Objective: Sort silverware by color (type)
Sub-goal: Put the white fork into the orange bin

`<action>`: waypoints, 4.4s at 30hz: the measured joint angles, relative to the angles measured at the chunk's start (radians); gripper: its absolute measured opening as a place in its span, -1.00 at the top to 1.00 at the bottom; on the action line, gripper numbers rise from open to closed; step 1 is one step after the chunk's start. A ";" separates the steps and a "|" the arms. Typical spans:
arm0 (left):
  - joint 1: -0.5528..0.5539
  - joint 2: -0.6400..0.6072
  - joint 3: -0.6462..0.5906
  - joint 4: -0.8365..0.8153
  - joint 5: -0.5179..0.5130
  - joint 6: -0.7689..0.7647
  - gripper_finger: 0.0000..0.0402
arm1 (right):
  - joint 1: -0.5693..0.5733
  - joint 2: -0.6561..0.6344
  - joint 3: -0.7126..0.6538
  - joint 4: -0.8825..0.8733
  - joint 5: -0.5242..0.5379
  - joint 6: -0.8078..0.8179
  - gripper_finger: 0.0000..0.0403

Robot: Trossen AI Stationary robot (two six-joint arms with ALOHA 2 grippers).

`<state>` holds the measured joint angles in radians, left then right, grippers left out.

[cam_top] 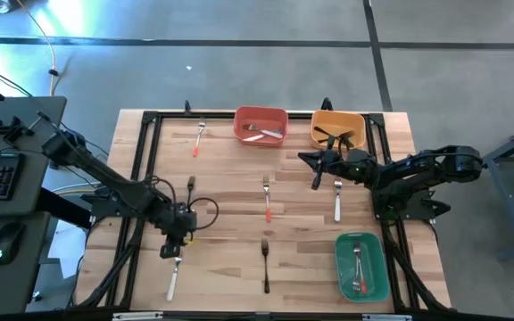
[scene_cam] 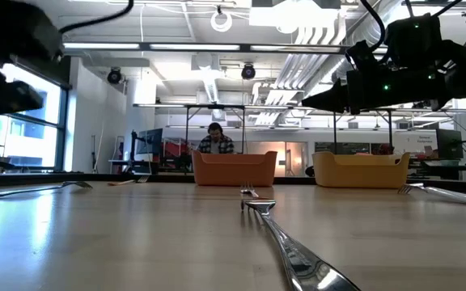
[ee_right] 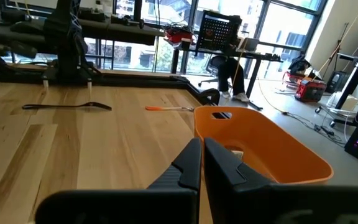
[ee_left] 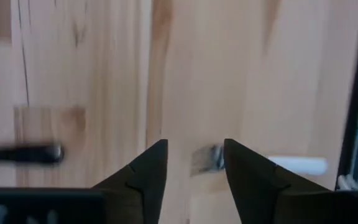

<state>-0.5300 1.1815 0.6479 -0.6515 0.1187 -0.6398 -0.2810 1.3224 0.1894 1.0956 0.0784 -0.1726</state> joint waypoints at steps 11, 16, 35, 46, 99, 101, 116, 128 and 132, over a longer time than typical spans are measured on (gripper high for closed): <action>0.046 0.050 -0.070 0.088 0.095 0.023 0.08 | 0.000 0.000 0.000 -0.011 0.000 0.000 1.00; 0.053 0.050 -0.125 0.146 0.151 0.011 0.08 | 0.000 0.000 0.000 -0.015 0.000 0.000 1.00; -0.013 0.049 -0.249 0.335 0.206 -0.081 0.18 | 0.000 0.000 0.000 -0.015 0.000 0.000 1.00; -0.017 0.052 -0.257 0.412 0.198 -0.031 0.43 | 0.000 0.000 0.000 -0.015 0.000 0.000 1.00; 1.121 0.227 -0.056 1.339 0.029 0.618 1.00 | 0.000 0.000 0.000 -0.015 0.000 -0.001 1.00; 1.132 0.296 0.008 1.343 0.022 0.623 1.00 | 0.000 0.000 0.000 -0.015 0.000 -0.001 1.00; 1.187 0.580 0.174 1.294 -0.159 0.650 1.00 | 0.000 0.000 0.000 -0.015 0.000 -0.003 1.00; 1.204 0.607 0.174 1.266 -0.106 0.653 1.00 | 0.000 0.000 0.000 -0.015 0.000 -0.002 1.00; 1.204 0.607 0.174 1.241 -0.104 0.669 1.00 | 0.000 0.000 0.000 -0.016 0.000 -0.002 1.00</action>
<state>0.6739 1.7884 0.8219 0.5894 0.0143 0.0289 -0.2812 1.3228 0.1898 1.0799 0.0784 -0.1745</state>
